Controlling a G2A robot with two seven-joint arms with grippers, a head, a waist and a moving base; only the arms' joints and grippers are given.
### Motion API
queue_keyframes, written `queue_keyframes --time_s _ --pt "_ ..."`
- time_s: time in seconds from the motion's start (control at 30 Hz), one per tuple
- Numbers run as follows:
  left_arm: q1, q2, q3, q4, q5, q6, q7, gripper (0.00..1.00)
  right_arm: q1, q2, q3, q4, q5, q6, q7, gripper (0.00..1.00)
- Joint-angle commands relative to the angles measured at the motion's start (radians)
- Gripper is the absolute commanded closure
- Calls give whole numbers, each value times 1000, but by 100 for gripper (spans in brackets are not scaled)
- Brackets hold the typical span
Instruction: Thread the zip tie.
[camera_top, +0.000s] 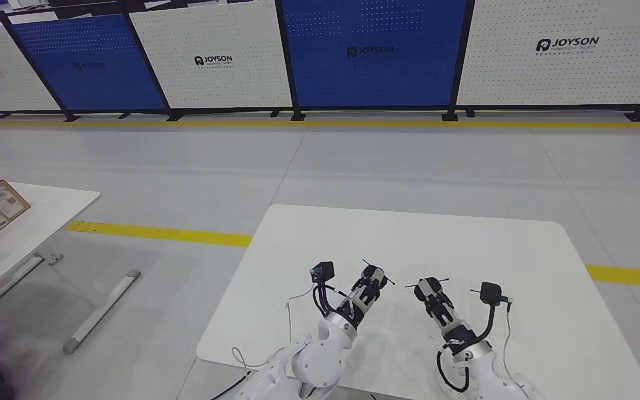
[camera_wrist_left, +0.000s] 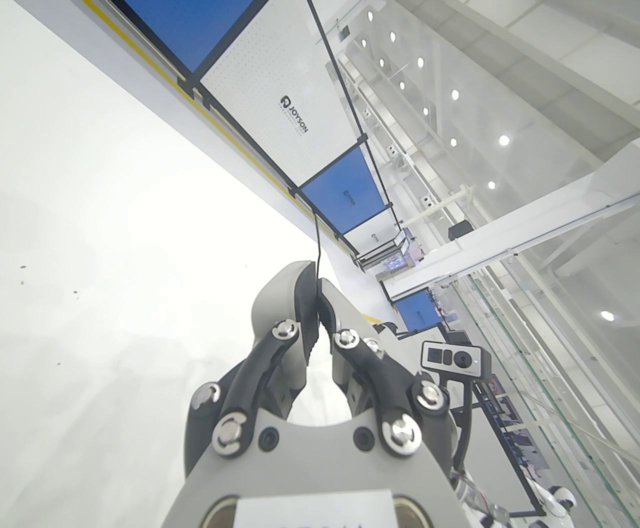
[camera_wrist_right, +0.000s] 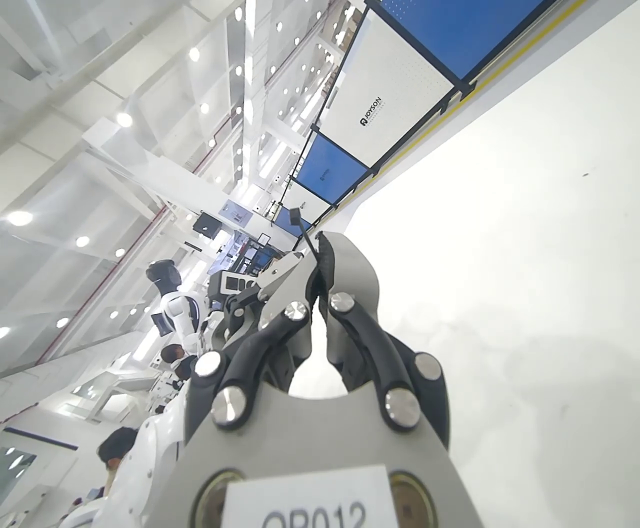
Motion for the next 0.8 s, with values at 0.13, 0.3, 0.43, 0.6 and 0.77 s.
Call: queue_keyframes --time_s 0.13,0.3,0.43,0.6,0.77 --pt "0 0 0 0 0 0 0 100 24 -18 -28 4 -10 70 13 100" --pt "0 0 0 0 0 0 0 100 25 -21 -29 6 -5 71 6 100" --pt "0 0 0 0 0 0 0 100 25 -21 -29 6 -5 71 6 100" --pt "0 0 0 0 0 0 0 100 28 -27 -22 12 -11 91 4 100" --pt "0 0 0 0 0 0 0 100 44 -38 -25 34 0 78 14 100"
